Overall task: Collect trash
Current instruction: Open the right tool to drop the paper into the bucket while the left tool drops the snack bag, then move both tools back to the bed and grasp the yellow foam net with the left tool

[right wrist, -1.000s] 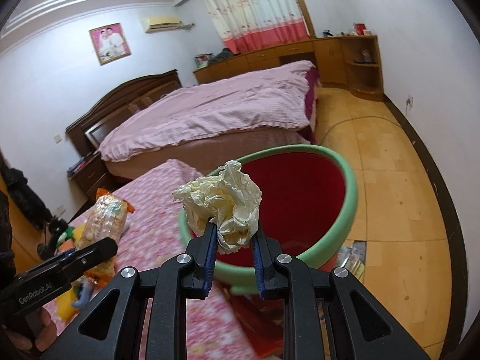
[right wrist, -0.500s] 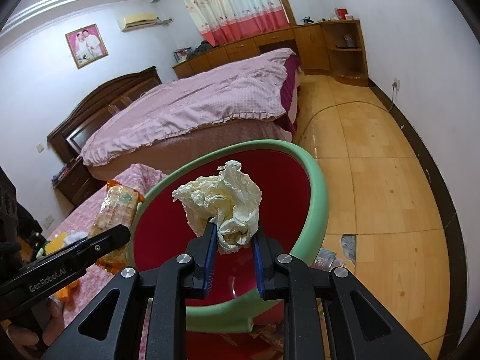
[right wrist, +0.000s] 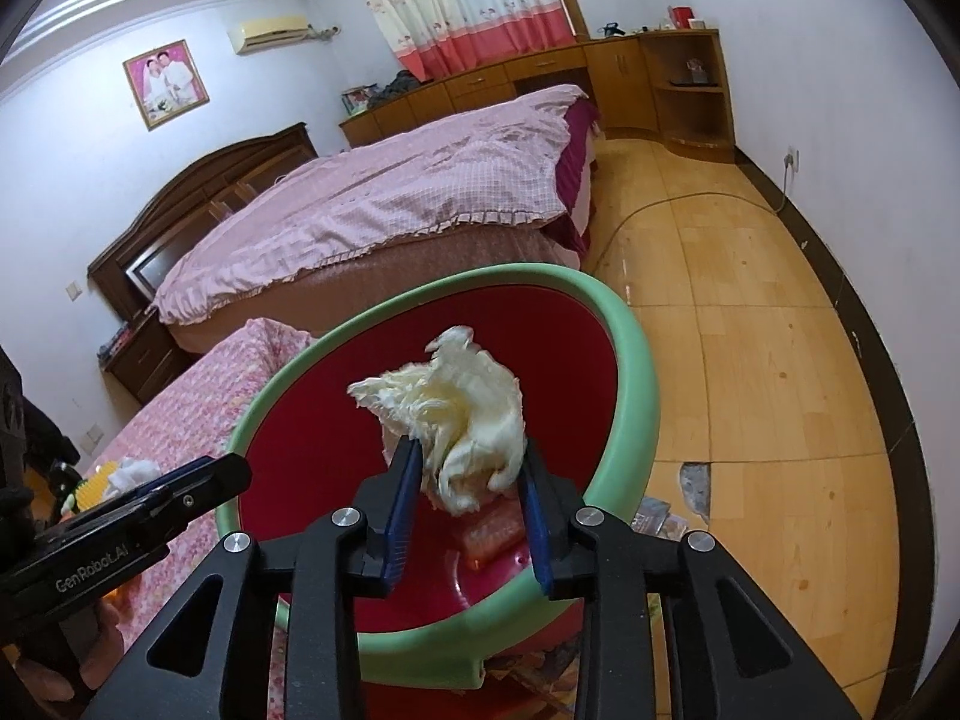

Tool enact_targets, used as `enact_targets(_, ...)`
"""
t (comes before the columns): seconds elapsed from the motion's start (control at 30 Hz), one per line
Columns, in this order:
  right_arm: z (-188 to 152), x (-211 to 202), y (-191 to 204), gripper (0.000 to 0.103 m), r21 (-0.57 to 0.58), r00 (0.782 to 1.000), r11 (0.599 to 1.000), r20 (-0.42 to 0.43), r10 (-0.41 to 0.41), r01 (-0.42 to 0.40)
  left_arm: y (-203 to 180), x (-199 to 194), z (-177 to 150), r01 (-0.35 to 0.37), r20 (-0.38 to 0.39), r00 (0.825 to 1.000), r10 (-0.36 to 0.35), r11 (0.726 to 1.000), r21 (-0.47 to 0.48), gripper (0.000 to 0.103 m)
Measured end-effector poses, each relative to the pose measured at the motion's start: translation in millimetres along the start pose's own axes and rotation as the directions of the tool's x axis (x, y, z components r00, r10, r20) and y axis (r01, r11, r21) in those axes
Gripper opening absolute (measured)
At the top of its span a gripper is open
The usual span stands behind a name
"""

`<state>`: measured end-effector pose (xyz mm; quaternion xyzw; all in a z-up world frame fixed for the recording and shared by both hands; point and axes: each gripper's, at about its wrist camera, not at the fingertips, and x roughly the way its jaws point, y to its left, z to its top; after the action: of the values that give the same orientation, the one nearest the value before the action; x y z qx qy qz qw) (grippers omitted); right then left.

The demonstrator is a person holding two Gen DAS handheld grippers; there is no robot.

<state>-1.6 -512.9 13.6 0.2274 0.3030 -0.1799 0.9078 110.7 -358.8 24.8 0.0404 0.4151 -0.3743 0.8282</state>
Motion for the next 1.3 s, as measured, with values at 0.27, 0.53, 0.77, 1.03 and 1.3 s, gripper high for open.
enact_targets(0.27, -0.6, -6.6, 2.6, 0.054, 0.009, 1.0, 1.0, 0.003, 0.014, -0.014, 5.4, -17.7, -6.5, 0.004, 0.005, 1.0, -0.004, 1.0, -0.026, 0.038)
enact_targets(0.53, -4.3, -22.9, 7.9, 0.058, 0.029, 0.999, 0.999, 0.011, 0.039, -0.039, 8.6, -44.0, -17.8, -0.001, 0.008, 1.0, 0.001, 0.999, -0.045, 0.038)
enact_targets(0.77, -11.7, -44.2, 19.2, 0.063, 0.025, 0.997, 0.997, 0.027, 0.071, -0.071, 17.3, -73.4, -30.3, -0.008, 0.014, 1.0, 0.009, 0.996, -0.088, 0.038)
enact_targets(1.03, -25.8, -62.9, 40.2, 0.065, 0.011, 0.993, 0.993, 0.025, 0.118, -0.118, 33.0, -111.7, -46.2, -0.052, 0.044, 0.997, 0.057, 0.991, -0.12, 0.041)
enact_targets(1.3, -41.9, -75.6, 61.5, 0.066, -0.019, 0.988, 0.988, 0.014, 0.153, -0.152, 59.1, -144.6, -67.1, -0.097, 0.067, 0.992, 0.11, 0.981, -0.168, 0.042)
